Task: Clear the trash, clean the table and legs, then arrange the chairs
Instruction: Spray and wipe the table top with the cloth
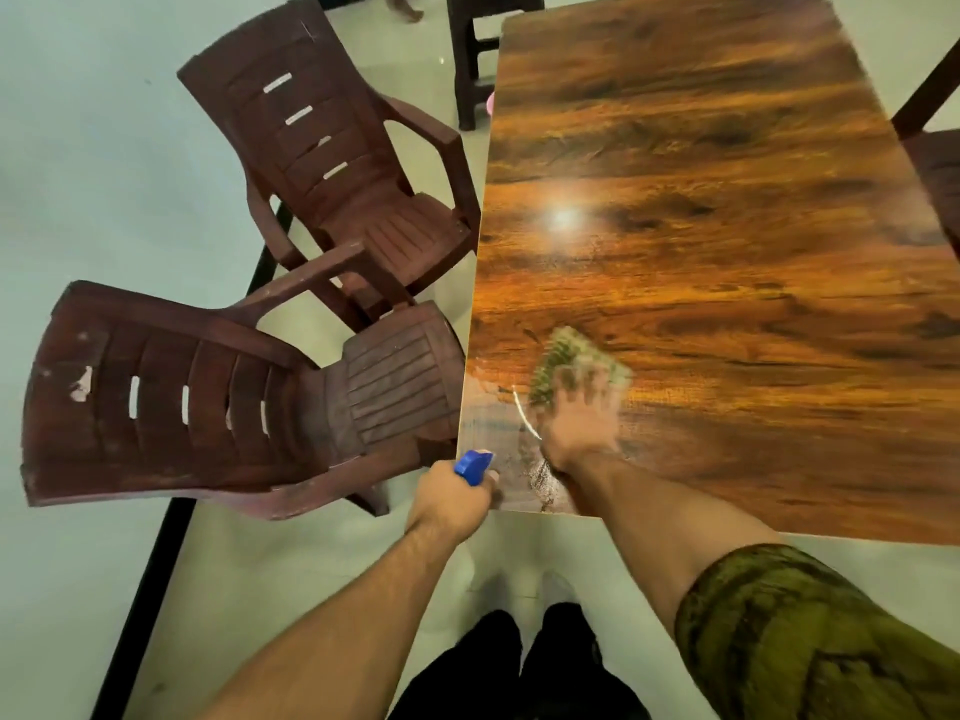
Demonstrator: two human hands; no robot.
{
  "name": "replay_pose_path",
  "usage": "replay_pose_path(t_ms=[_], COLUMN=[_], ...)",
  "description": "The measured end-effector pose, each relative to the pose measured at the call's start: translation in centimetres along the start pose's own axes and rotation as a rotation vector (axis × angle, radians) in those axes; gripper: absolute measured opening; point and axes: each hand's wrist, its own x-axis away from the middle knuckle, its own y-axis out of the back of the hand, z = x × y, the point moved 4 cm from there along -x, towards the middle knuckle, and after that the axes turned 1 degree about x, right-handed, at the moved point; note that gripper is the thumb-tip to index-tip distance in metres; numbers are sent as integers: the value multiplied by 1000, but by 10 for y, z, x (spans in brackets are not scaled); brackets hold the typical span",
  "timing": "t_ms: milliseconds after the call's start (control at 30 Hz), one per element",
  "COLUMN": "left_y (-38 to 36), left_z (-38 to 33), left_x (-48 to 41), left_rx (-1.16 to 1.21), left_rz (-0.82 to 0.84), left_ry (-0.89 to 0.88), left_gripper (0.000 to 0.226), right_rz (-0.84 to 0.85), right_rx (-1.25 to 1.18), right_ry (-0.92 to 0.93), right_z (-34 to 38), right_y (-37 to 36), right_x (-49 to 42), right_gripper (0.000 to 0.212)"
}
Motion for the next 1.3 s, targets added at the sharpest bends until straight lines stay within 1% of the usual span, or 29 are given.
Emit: replay_pose_path(t_ms=[67, 133, 200, 233, 267, 300, 367, 400, 433, 467, 533, 567, 600, 633, 700, 733, 767, 833, 867, 900, 967, 1000, 1033, 1067, 1133, 1167, 1200, 1267, 1300], left_y=[9, 17, 26, 28, 31, 32, 35, 35, 36, 35, 37, 38, 40, 40, 44, 44, 45, 46, 47, 47, 48, 46, 45, 43, 39, 38, 38, 34, 32], left_z=[1, 4, 6, 7, 12, 14, 21, 26, 32, 35, 46, 51, 56, 62, 72, 76, 78, 81, 80, 79, 72, 67, 65, 63, 59, 59, 59, 64, 67], left_x=[-2, -2, -2, -4, -7, -8, -10, -10, -10, -9, -11, -12, -14, -15, -18, -19, -19, -18, -17, -17, -15, -11, -12, -10, -8, -7, -6, -4, -5], left_rx=[-22, -45, -43, -42, -26, -7, 46, 55, 61, 74, 118, 145, 173, 191, 205, 205, 195, 171, 163, 150, 126, 140, 159, 160, 134, 117, 100, 86, 83], left_rz=[-25, -41, -43, -36, -25, -14, -4, 4, 13, 19, 30, 29, 21, 16, -4, -7, -9, 1, 6, 15, 25, 38, 37, 44, 56, 62, 67, 75, 69], left_ry=[-4, -18, -16, -22, -18, -26, -30, -31, -39, -42, -49, -47, -42, -40, -31, -21, -19, -22, -25, -36, -78, -94, -109, -127, -152, -166, -178, -185, -181], left_gripper=[34, 36, 34, 30, 23, 16, 20, 22, 21, 18, 10, 7, 8, 14, 22, 21, 19, 16, 15, 15, 11, 8, 11, 15, 18, 16, 14, 13, 20], right_rz=[49, 88, 77, 49, 6, -62, -122, -128, -125, -113, -40, -10, -4, -7, -39, -55, -63, -59, -71, -76, -106, -149, -165, -177, -227, -241, -217, -145, -125], right_rx=[106, 235, 262, 289, 292, 254, 98, 31, 4, 11, 78, 126, 160, 210, 164, 130, 119, 167, 165, 177, 185, 189, 176, 130, 10, -18, -45, -65, -10], right_ry=[389, 690, 856, 876, 800, 621, 106, -59, -85, 6, 358, 490, 568, 554, 292, 201, 218, 455, 596, 692, 784, 745, 651, 476, 46, -84, -87, 122, 247], right_z=[44, 55, 35, 20, 6, -10, -19, -8, 14, 33, 69, 75, 80, 82, 87, 94, 107, 123, 120, 108, 77, 55, 39, 25, 17, 27, 45, 86, 102], right_y=[-19, -37, -35, -30, -22, -12, 2, 2, -1, -4, -8, -4, 3, 10, 16, 13, 3, -23, -36, -46, -57, -62, -65, -65, -68, -71, -77, -95, -102], right_x=[15, 41, 43, 38, 29, 17, 4, 3, 2, 2, -2, -12, -27, -45, -71, -69, -61, -22, 2, 25, 54, 63, 67, 74, 90, 98, 102, 110, 112], right_gripper=[64, 63, 65, 66, 66, 66, 67, 67, 67, 66, 65, 64, 64, 64, 63, 63, 63, 62, 61, 62, 61, 60, 60, 60, 64, 66, 68, 65, 63])
